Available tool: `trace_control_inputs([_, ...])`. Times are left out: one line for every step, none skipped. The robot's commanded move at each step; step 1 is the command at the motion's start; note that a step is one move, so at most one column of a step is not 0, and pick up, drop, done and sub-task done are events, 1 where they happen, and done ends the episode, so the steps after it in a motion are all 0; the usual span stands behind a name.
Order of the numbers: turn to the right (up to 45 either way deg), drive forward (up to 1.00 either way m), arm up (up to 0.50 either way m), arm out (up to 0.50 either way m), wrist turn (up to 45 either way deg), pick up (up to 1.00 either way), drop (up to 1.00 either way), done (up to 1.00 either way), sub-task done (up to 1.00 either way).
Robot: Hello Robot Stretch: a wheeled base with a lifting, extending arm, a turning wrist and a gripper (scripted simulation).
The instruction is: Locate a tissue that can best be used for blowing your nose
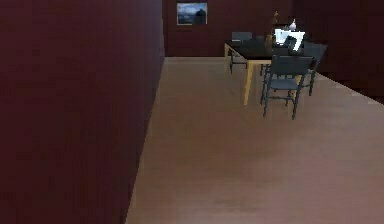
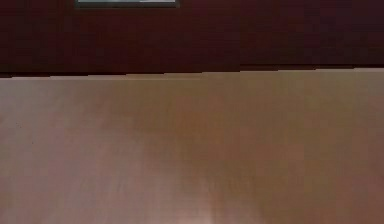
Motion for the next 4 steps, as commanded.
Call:
trace_control_inputs([0.0, 1.0, 0.0, 0.0, 0.0, 0.0, 0.0, 0.0, 0.0])
trace_control_inputs([0.0, 1.0, 0.0, 0.0, 0.0, 0.0, 0.0, 0.0, 0.0])
trace_control_inputs([0.0, 1.0, 0.0, 0.0, 0.0, 0.0, 0.0, 0.0, 0.0])
trace_control_inputs([0.0, 1.0, 0.0, 0.0, 0.0, 0.0, 0.0, 0.0, 0.0])
